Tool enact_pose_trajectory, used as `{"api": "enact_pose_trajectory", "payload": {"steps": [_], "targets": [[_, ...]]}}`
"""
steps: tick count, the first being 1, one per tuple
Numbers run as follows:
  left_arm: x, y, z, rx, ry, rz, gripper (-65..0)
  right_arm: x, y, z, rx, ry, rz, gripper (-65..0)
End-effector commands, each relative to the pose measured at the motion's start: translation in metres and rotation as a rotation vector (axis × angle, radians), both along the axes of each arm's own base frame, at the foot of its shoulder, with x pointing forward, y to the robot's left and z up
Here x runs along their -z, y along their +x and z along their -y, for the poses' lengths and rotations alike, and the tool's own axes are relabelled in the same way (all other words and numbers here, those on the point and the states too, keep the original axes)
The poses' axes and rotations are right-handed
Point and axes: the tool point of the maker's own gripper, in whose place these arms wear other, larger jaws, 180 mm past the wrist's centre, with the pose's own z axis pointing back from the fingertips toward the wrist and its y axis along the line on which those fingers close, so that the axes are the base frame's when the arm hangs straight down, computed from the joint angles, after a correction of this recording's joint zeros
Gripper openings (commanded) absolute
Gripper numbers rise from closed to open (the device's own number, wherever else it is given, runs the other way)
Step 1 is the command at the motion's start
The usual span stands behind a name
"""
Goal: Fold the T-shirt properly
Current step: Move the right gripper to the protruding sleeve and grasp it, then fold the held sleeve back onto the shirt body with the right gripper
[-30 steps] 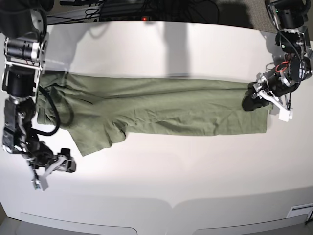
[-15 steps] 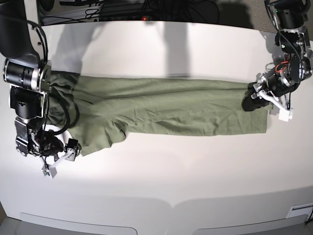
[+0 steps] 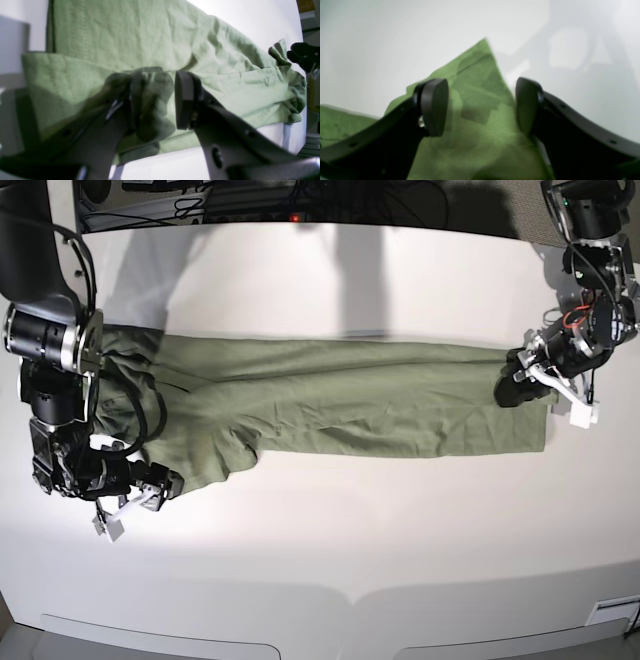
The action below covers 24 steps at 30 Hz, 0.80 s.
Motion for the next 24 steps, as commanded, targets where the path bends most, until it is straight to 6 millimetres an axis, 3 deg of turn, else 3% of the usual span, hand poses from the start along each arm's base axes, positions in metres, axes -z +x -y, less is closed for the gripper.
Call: {"api": "enact_pose_trajectory", "payload": {"steps": [1,3,8,9,17,24], "targets": [[0.0,-0.001,-0.006,0.012,0.031,-0.017,-42.8,-0.008,0.005,0.003,-0.01,-0.006,0.002,-24.1],[0.001,-0.002,-0.006,0.013,0.031,-0.018,-42.8,-0.009,0.005,0.003,-0.01,-0.005,0.002,-29.8],[0.001,-0.002,-0.005,0.017,0.031,-0.023,-42.8,-0.009,0.005,0.003,-0.01,-0.006,0.002,-62.7],[0.001,-0.002,-0.005,0.017,0.031,-0.023,-42.8,-0.009,0.005,0.003,-0.01,-0.006,0.003,-65.0],[0.001,-0.002,-0.005,0.017,0.031,-0.023,-42.8,-0.017,0.007,0.004,-0.034,-0.024,0.002,-65.0],[0.001,-0.002,-0.005,0.017,0.031,-0.023,-42.8,-0.054,0.018,-0.004,-0.077,0.037,0.049,-65.0]]}}
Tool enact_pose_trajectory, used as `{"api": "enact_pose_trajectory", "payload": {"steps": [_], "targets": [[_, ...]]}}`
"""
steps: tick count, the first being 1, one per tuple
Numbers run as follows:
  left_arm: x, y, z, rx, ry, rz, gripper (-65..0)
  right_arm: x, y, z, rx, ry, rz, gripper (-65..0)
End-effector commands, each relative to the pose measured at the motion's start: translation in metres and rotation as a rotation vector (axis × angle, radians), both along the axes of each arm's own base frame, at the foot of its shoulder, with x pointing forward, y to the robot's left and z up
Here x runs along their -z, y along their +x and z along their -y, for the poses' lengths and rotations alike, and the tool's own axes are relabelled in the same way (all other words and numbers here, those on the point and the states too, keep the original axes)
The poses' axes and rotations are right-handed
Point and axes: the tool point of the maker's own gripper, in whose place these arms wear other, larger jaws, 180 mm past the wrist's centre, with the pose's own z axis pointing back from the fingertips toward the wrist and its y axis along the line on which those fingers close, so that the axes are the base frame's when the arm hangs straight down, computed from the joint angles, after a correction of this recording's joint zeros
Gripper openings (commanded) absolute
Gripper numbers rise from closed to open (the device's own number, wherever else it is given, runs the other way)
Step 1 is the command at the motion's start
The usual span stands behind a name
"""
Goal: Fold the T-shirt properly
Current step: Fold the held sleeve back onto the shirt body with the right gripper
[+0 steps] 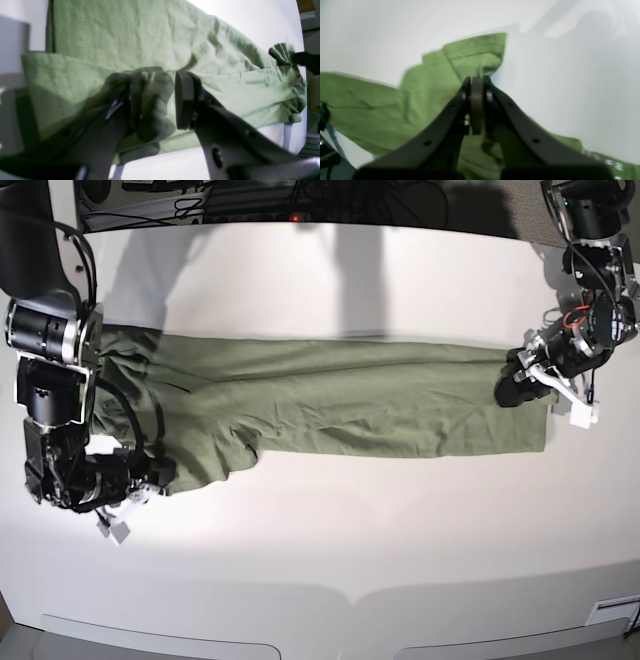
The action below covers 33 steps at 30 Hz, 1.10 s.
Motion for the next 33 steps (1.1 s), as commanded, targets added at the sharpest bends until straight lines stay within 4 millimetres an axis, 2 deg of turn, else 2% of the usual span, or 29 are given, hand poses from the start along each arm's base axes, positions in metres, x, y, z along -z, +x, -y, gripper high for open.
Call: {"api": "enact_pose_trajectory", "payload": {"steps": [1,5,10,15,19,24,28,33], "targets": [[0.001,-0.002,-0.005,0.016,0.031,-0.021,-42.8,-0.028,0.019,0.006,-0.001,0.003,0.074,-65.0],[0.001,-0.002,-0.005,0.016,0.031,-0.021,-42.8,-0.045,0.02,0.002,-0.036,0.02,0.082,-65.0],[0.001,-0.002,-0.005,0.016,0.031,-0.021,-42.8,-0.058,0.01,-0.006,-0.076,0.087,0.067,-65.0],[0.001,-0.002,-0.005,0.016,0.031,-0.021,-42.8,-0.058,-0.007,-0.004,-0.091,0.145,0.037,-65.0],[0.001,-0.002,-0.005,0.016,0.031,-0.021,-42.8,-0.059,-0.029,-0.006,-0.121,0.217,0.002,-65.0],[0.0,-0.001,-0.006,0.011,0.031,-0.015,-42.8,-0.067,-0.043,-0.003,-0.129,0.277,0.049,-65.0],[0.0,-0.001,-0.006,0.012,0.031,-0.015,-42.8,-0.069,-0.059,0.003,-0.157,0.246,0.074,-65.0],[0.0,-0.001,-0.006,0.012,0.031,-0.015,-42.8,-0.061,-0.084,0.017,-0.179,0.173,0.049,-65.0]]}}
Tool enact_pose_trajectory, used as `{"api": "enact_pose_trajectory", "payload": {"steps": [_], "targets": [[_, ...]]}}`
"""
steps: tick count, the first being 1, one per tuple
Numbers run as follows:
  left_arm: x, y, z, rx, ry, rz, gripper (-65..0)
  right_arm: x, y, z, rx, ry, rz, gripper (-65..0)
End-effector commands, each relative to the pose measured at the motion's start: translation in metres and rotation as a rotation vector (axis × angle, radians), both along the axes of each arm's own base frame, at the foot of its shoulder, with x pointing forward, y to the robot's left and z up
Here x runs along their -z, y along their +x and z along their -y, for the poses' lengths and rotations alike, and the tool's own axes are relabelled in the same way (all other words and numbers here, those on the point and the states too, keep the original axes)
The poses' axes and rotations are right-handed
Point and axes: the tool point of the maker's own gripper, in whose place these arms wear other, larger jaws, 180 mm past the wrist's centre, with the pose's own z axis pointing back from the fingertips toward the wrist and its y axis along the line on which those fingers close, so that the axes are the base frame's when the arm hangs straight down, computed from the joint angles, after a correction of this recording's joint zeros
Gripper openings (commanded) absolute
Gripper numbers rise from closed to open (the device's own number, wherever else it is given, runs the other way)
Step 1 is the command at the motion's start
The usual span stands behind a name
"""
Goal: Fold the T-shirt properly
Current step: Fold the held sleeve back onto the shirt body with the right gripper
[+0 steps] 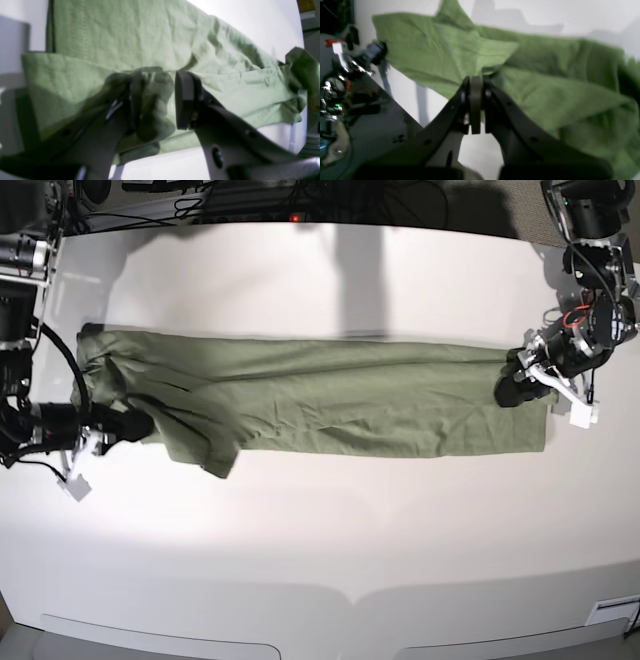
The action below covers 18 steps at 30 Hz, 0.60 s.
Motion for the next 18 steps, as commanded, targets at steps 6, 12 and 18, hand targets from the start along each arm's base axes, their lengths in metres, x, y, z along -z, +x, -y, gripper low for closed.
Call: {"api": "enact_pose_trajectory", "payload": {"steps": [6,12,18], "targets": [[0.001,-0.001,-0.006,0.011,0.03,-0.017,-42.8,-0.006,-0.012,0.019,-0.001,-0.043,0.007,-65.0],[0.001,-0.001,-0.006,0.011,0.03,-0.017,-42.8,0.005,-0.035,0.039,0.011,-0.081,-0.051,-65.0],[0.0,0.0,-0.006,0.009,0.029,-0.013,-42.8,0.004,-0.041,0.046,0.017,-0.092,-0.061,-65.0]]}}
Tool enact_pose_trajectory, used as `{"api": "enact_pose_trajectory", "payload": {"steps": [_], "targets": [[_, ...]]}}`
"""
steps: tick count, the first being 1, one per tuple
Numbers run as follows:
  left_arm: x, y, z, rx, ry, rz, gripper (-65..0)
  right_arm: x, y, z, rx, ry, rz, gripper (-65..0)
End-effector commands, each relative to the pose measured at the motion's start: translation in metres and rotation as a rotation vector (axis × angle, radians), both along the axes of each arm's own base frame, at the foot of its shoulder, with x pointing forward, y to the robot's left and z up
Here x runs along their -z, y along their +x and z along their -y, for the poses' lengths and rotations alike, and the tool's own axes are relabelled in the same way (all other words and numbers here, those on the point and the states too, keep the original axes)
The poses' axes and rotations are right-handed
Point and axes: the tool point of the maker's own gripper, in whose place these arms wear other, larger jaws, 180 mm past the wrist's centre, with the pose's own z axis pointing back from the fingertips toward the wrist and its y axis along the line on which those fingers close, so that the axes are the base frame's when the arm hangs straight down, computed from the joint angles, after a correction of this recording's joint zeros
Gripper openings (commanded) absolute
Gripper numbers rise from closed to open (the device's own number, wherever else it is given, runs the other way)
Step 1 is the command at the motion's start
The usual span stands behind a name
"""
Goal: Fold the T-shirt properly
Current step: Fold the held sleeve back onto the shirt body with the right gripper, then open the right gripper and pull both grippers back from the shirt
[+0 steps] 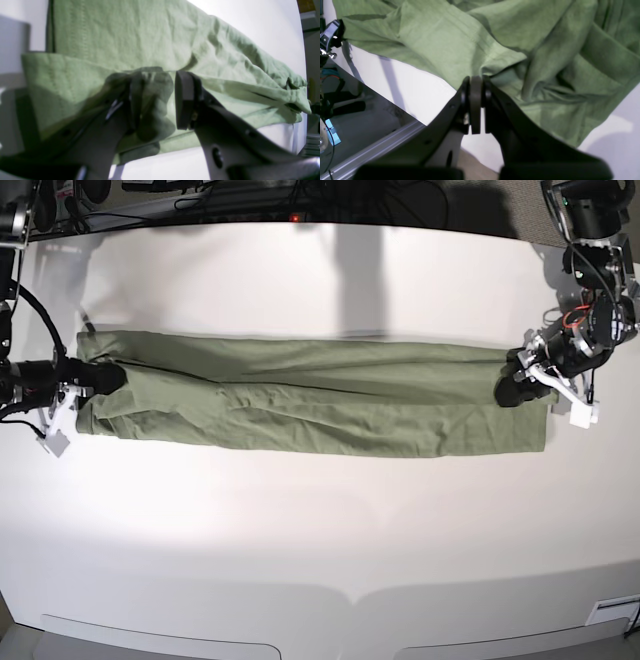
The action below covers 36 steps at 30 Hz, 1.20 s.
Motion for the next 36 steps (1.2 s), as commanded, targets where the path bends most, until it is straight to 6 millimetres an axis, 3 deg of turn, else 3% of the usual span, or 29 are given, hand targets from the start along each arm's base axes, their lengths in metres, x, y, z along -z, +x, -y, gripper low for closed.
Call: {"api": "enact_pose_trajectory", "payload": {"steps": [1,4,8,11,19,22,26,31,36], "targets": [[0.0,-0.001,-0.006,0.01,0.03,-0.015,-42.8,-0.018,0.012,0.007,0.002,0.001,0.054,-65.0],[0.0,-0.001,-0.006,0.01,0.031,-0.015,-42.8,-0.019,0.013,0.005,0.003,0.015,0.06,-65.0],[0.0,-0.001,-0.006,0.01,0.031,-0.015,-42.8,-0.019,0.013,0.005,0.003,0.014,0.059,-44.9],[0.0,-0.001,-0.006,0.01,0.03,-0.015,-42.8,-0.021,0.012,0.008,0.005,0.005,0.059,-37.3],[-0.003,0.004,-0.009,-0.01,0.032,0.013,-42.8,-0.065,0.036,-0.001,0.041,0.174,0.194,-37.3],[-0.008,0.013,-0.017,-0.049,0.063,0.07,-42.8,-0.063,0.042,-0.016,0.039,0.215,0.21,-37.3],[-0.013,0.024,-0.03,-0.043,0.174,0.118,-42.9,-0.052,0.056,-0.055,0.062,0.317,0.249,-37.3],[-0.048,0.048,-0.019,0.068,0.158,0.212,-42.8,-0.071,0.082,-0.078,0.073,0.392,0.333,-37.4],[-0.096,0.073,-0.029,0.067,0.181,0.339,-42.8,-0.109,0.108,-0.067,0.102,0.419,0.446,-37.4]]}}
